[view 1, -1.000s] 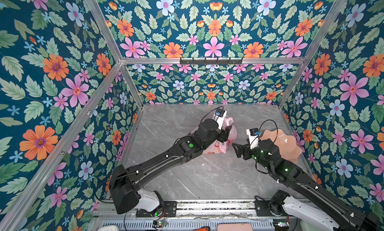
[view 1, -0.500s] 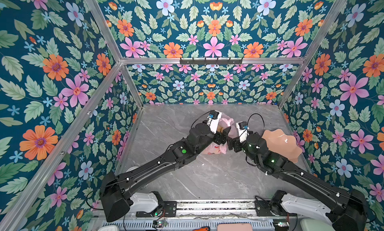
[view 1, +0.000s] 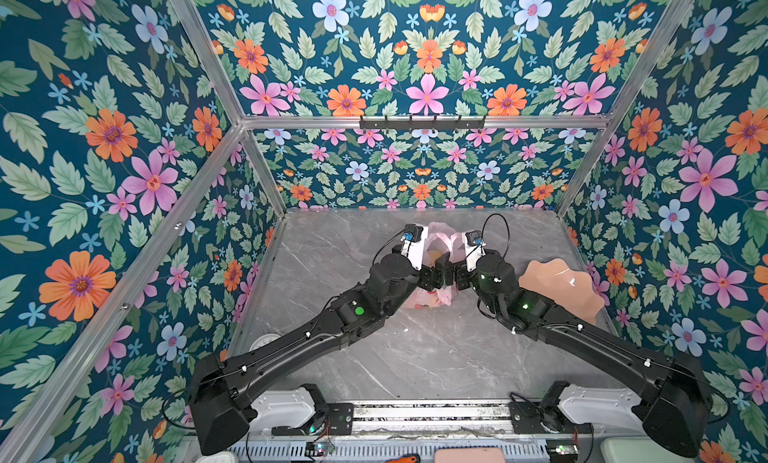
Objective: Take the fake fruits out of the plastic bag
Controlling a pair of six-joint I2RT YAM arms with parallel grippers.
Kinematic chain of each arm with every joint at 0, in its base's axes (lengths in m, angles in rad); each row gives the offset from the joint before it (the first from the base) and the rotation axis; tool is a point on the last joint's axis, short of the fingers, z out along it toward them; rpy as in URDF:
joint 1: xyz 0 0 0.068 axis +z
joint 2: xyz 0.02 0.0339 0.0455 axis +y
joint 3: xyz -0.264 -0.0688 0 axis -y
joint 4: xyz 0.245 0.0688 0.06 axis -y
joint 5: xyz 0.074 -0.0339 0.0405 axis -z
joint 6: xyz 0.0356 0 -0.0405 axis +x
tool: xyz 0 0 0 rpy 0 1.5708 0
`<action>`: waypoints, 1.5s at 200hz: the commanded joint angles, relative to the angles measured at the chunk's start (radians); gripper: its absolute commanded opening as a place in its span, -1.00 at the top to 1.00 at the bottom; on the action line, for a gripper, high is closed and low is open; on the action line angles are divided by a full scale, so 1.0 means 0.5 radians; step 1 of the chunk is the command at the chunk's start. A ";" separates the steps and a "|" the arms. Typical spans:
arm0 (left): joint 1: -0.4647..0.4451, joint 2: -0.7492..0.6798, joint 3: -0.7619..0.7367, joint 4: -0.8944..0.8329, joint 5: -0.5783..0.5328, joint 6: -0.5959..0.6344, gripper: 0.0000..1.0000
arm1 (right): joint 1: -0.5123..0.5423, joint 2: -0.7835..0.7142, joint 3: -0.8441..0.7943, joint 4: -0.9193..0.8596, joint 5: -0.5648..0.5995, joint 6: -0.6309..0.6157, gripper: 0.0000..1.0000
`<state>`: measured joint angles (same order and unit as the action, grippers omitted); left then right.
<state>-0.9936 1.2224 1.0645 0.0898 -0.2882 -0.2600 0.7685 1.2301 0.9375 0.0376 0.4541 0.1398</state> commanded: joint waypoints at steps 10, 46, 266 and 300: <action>0.002 -0.009 0.028 0.013 -0.155 -0.049 -0.69 | 0.000 0.080 0.173 -0.155 0.445 0.117 -0.98; 0.003 0.092 0.194 -0.179 -0.280 -0.093 -0.69 | -0.006 0.048 0.219 -0.301 0.680 0.226 -0.81; -0.365 0.234 0.520 -0.678 -0.336 -0.098 -0.69 | -0.279 -0.316 -0.145 -0.136 -0.408 0.655 1.00; -0.366 0.130 0.319 -0.626 -0.139 0.121 -0.71 | -0.283 -0.289 -0.080 -0.157 -0.471 0.653 1.00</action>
<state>-1.1763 1.2934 1.2598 -0.2764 -0.4496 -0.3016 0.6281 1.0782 0.8742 -0.0608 0.2611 0.4648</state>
